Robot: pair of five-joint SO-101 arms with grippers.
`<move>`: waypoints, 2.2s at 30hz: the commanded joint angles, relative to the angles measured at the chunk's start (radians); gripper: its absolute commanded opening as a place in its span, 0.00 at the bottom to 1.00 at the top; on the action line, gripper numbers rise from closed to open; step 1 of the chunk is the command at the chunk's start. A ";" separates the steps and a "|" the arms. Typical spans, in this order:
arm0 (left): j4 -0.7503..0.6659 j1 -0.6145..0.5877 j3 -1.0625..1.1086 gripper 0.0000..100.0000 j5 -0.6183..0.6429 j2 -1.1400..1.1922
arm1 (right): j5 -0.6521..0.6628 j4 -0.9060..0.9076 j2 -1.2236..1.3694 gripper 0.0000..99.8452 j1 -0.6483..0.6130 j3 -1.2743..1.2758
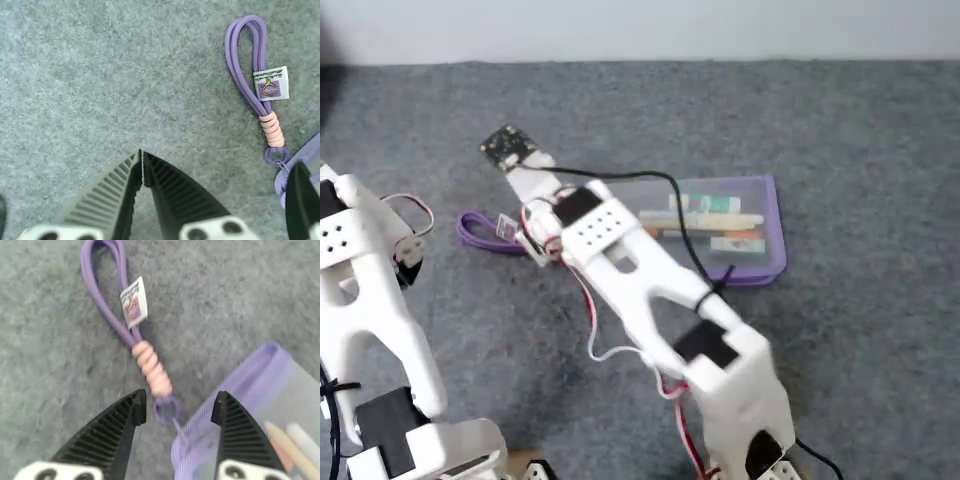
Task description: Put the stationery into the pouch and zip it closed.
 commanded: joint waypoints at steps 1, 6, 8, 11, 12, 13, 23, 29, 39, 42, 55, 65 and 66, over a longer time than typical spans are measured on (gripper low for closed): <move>0.017 -0.005 -0.004 0.01 -0.006 -0.048 | 0.015 0.079 0.114 0.21 -0.022 -0.250; 0.017 -0.005 -0.004 0.01 -0.006 -0.049 | 0.015 0.226 0.295 0.21 -0.054 -0.493; 0.017 -0.005 -0.004 0.01 -0.006 -0.049 | 0.015 0.246 0.357 0.21 -0.056 -0.575; 0.017 -0.005 -0.004 0.01 -0.006 -0.048 | 0.020 0.269 0.440 0.21 -0.048 -0.683; 0.017 -0.005 -0.004 0.01 -0.006 -0.048 | 0.037 0.283 0.466 0.21 -0.047 -0.709; 0.017 -0.005 -0.004 0.01 -0.006 -0.048 | 0.052 0.295 0.490 0.21 -0.045 -0.733; 0.017 -0.005 -0.004 0.01 -0.006 -0.046 | 0.072 0.340 0.659 0.20 -0.004 -0.862; 0.017 -0.005 -0.004 0.01 -0.006 -0.046 | 0.072 0.346 0.656 0.02 0.007 -0.910; 0.018 -0.003 -0.004 0.01 -0.006 -0.049 | 0.072 0.461 0.575 0.01 0.012 -1.249; 0.018 -0.003 -0.004 0.01 -0.006 -0.051 | 0.072 0.456 0.524 0.01 0.031 -1.286; -0.003 0.029 -0.007 0.01 -0.011 -0.376 | 0.066 0.364 0.143 0.01 0.076 -1.283; -0.003 0.330 -0.004 0.06 -0.008 -0.471 | 0.068 0.378 -0.008 0.01 0.077 -1.278; -0.005 0.348 -0.004 0.08 -0.006 -0.470 | 0.069 0.380 -0.018 0.01 0.077 -1.277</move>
